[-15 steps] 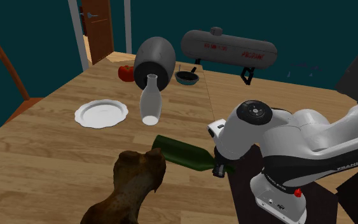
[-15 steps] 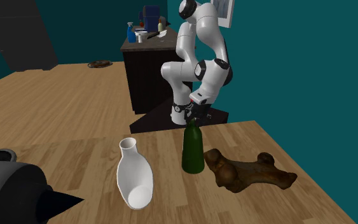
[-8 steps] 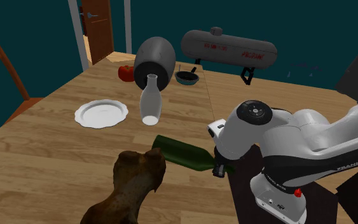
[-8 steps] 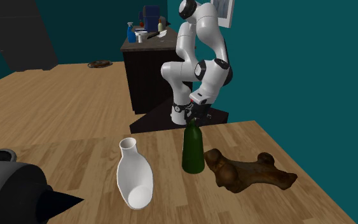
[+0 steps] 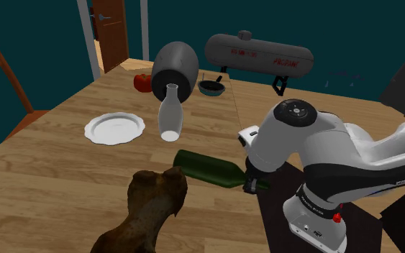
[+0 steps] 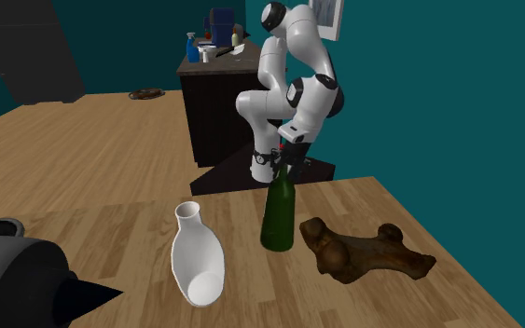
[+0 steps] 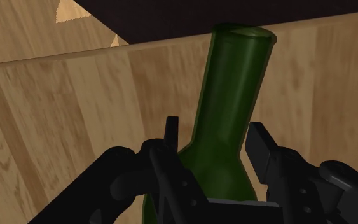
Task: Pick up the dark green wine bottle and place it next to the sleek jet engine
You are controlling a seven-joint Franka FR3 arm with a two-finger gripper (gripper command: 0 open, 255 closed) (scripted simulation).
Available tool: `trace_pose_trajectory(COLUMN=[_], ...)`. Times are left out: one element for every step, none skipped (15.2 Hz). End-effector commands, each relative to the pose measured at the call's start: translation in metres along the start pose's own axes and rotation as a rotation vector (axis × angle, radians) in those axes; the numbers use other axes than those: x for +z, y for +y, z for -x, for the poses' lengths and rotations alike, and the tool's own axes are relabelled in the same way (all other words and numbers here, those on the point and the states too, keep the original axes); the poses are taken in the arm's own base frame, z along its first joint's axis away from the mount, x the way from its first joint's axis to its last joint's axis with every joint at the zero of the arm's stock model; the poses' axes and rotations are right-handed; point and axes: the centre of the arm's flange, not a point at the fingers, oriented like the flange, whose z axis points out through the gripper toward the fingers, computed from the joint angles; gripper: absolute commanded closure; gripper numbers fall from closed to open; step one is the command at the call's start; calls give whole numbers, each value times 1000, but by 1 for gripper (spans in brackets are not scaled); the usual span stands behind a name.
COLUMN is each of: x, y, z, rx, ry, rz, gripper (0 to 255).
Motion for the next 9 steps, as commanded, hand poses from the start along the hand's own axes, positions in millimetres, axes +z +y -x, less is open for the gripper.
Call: trace_pose_trajectory(x=[-10, -15, -20, -25, -30, -35, -40, -45, -50], y=[3, 4, 6, 8, 9, 11, 13, 14, 16], z=[0, 0, 0, 0, 0, 0, 0, 0, 0], rx=[0, 0, 0, 0, 0, 0, 0, 0, 0], ry=[-1, -1, -1, -1, -1, -1, -1, -1, -1], rz=[0, 0, 0, 0, 0, 0, 0, 0, 0], gripper=[255, 255, 255, 255, 255, 255, 255, 255, 255])
